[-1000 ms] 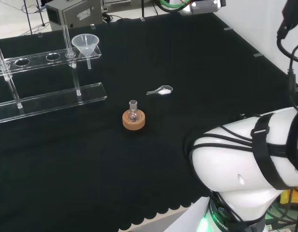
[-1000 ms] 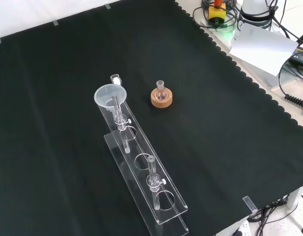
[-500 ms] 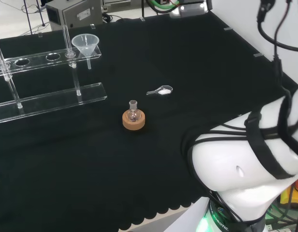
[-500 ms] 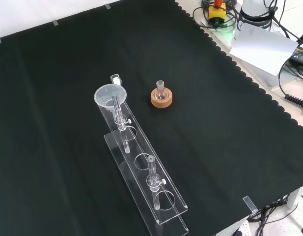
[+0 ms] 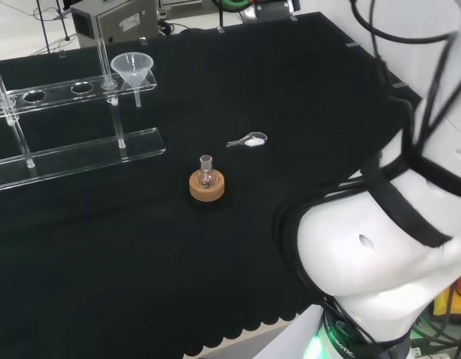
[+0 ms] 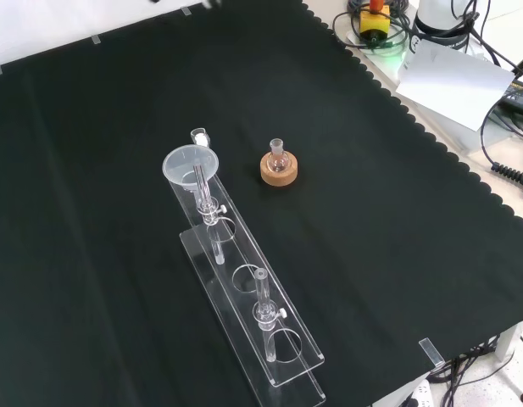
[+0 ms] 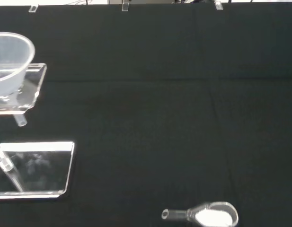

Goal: Pick up the funnel from the transparent funnel stand.

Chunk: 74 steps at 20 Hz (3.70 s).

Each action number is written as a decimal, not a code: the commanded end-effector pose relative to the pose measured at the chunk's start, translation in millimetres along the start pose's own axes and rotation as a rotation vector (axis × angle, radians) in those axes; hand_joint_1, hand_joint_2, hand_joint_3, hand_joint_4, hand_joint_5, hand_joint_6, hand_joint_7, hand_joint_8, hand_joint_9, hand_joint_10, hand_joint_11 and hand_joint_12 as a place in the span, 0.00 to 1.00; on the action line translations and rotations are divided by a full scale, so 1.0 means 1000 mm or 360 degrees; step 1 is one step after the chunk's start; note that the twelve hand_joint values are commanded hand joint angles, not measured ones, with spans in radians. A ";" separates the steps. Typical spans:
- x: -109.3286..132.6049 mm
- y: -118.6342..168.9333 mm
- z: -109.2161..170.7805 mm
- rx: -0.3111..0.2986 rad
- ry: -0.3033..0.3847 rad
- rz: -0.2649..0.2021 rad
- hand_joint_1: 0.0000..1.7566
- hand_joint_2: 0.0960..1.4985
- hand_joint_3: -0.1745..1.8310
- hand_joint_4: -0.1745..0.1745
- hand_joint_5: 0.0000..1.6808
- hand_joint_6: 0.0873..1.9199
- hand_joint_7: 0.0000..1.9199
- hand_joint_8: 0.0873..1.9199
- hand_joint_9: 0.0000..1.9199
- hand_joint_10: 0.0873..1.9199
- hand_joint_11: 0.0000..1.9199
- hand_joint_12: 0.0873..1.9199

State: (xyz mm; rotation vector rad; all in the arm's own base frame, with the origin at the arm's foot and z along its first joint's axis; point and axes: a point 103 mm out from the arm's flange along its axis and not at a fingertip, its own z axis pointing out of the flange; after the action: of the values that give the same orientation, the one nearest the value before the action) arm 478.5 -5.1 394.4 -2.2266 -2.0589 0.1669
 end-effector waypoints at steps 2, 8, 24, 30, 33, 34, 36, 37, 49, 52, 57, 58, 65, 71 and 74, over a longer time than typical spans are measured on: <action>0.052 0.077 0.035 0.0079 -0.0045 -0.0219 0.05 0.81 0.22 0.46 0.16 0.00 0.02 0.24 0.10 0.30 0.01 0.70; 0.087 0.087 0.053 0.0132 -0.0058 -0.0294 0.05 0.81 0.22 0.46 0.15 0.00 0.02 0.24 0.09 0.30 0.01 0.70; 0.127 0.102 0.079 0.0289 -0.0151 -0.0379 0.23 0.67 0.20 0.36 0.15 0.00 0.03 0.31 0.12 0.35 0.00 0.73; 0.137 0.102 0.085 0.0369 -0.0168 -0.0406 0.25 0.64 0.20 0.35 0.14 0.00 0.02 0.32 0.12 0.35 0.00 0.74; 0.141 0.103 0.087 0.0451 -0.0184 -0.0415 0.26 0.59 0.19 0.35 0.13 0.00 0.01 0.33 0.11 0.36 0.02 0.76; 0.142 0.103 0.088 0.0470 -0.0196 -0.0419 0.27 0.58 0.19 0.35 0.12 0.00 0.01 0.32 0.11 0.37 0.02 0.77; 0.145 0.104 0.090 0.0501 -0.0203 -0.0424 0.28 0.54 0.19 0.33 0.10 0.00 0.00 0.30 0.10 0.38 0.05 0.78; 0.146 0.105 0.091 0.0511 -0.0216 -0.0422 0.29 0.53 0.19 0.32 0.09 0.00 0.00 0.29 0.10 0.38 0.06 0.78; 0.159 0.113 0.100 0.0558 -0.0305 -0.0429 0.38 0.49 0.21 0.25 0.07 0.00 0.00 0.28 0.10 0.41 0.09 0.78; 0.159 0.115 0.100 0.0543 -0.0327 -0.0427 0.39 0.47 0.23 0.24 0.07 0.00 0.00 0.27 0.09 0.41 0.09 0.77; 0.157 0.118 0.101 0.0549 -0.0377 -0.0420 0.40 0.44 0.28 0.24 0.07 0.00 0.00 0.26 0.09 0.42 0.09 0.77; 0.157 0.119 0.101 0.0552 -0.0388 -0.0420 0.41 0.44 0.29 0.24 0.07 0.00 0.00 0.26 0.09 0.42 0.09 0.77; 0.156 0.123 0.102 0.0567 -0.0455 -0.0419 0.43 0.42 0.32 0.24 0.08 0.00 0.00 0.27 0.09 0.42 0.10 0.77; 0.155 0.126 0.101 0.0587 -0.0499 -0.0419 0.45 0.39 0.35 0.24 0.09 0.00 0.00 0.28 0.09 0.42 0.10 0.77; 0.155 0.127 0.102 0.0611 -0.0500 -0.0416 0.45 0.39 0.37 0.25 0.09 0.00 0.00 0.29 0.10 0.41 0.10 0.77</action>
State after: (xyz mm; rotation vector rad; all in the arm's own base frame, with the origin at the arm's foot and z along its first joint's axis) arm 600.1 140.6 274.7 -1.7872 -2.2196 0.8228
